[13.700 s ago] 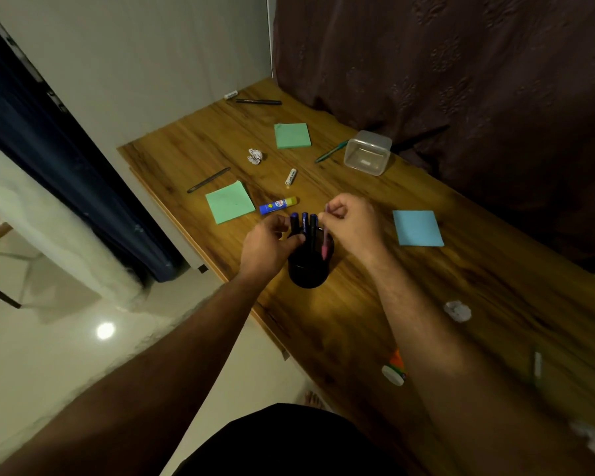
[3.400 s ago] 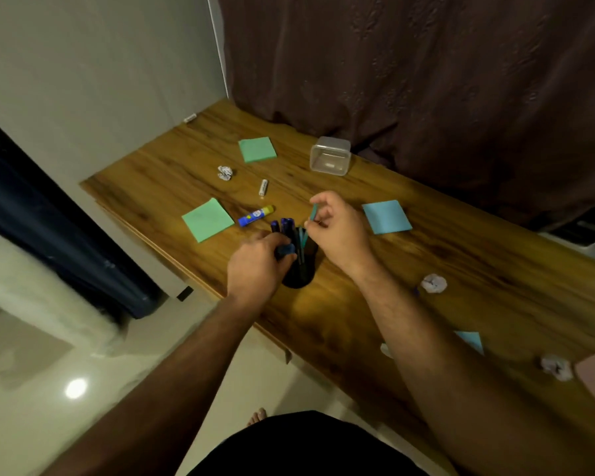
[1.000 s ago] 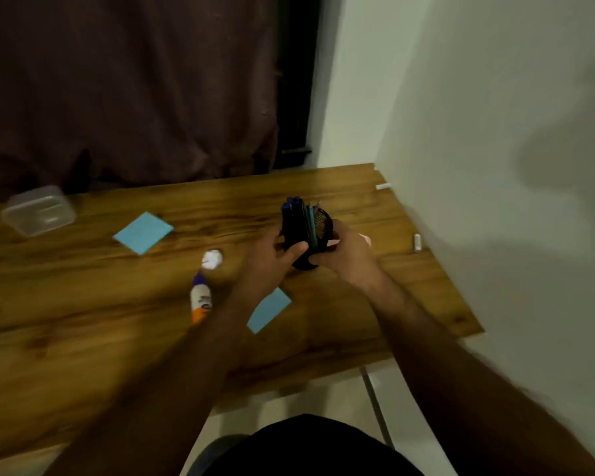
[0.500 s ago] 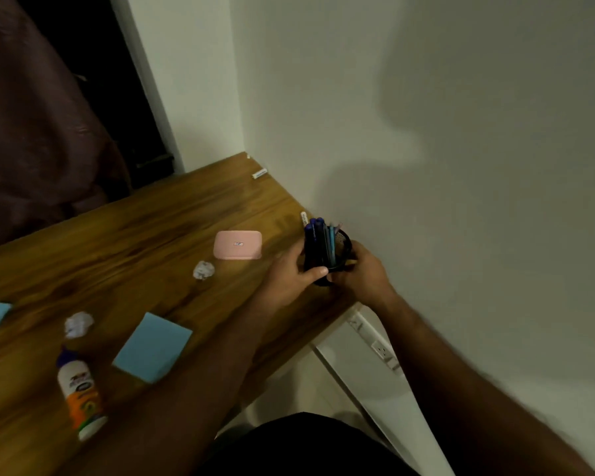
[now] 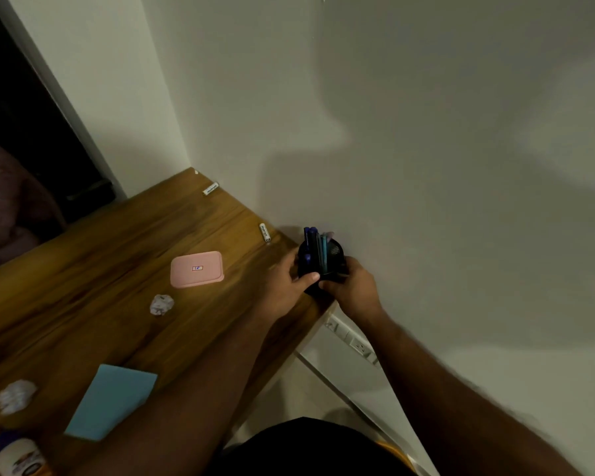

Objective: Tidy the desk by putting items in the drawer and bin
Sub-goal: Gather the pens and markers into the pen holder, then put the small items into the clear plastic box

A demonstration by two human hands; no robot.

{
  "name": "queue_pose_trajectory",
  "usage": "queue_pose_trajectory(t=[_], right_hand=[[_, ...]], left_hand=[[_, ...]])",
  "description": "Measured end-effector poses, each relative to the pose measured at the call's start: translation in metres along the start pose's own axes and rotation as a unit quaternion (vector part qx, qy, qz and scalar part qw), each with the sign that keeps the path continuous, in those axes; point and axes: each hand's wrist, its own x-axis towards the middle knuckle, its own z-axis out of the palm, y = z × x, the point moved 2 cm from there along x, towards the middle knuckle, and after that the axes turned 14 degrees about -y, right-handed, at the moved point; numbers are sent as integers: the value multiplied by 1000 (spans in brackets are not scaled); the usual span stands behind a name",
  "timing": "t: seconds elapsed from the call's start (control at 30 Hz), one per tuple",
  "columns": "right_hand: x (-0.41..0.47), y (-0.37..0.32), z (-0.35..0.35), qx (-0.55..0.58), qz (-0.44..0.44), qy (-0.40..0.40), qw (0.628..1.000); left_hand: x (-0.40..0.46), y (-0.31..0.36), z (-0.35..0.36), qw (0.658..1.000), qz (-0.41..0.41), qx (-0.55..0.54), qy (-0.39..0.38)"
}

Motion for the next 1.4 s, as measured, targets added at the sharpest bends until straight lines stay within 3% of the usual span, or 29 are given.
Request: queue_pose_trajectory(t=[0.4, 0.73, 0.87, 1.03, 1.2, 1.4], right_hand=[[-18, 20, 14, -54, 48, -10, 997], [-26, -28, 98, -94, -113, -176, 973], [-34, -65, 134, -56, -190, -241, 950], [-47, -104, 185, -60, -238, -323, 914], [-76, -136, 240, -77, -305, -364, 877], [-125, -165, 290, -66, -383, -399, 831]], left_hand=[[-16, -14, 2, 998, -51, -34, 23], [-83, -48, -35, 982, -81, -50, 160], [-125, -60, -59, 961, -107, -89, 237], [-194, -67, -88, 929, -109, -64, 348], [-271, -85, -104, 877, -102, -97, 460], [-353, -108, -113, 833, -108, -143, 524]])
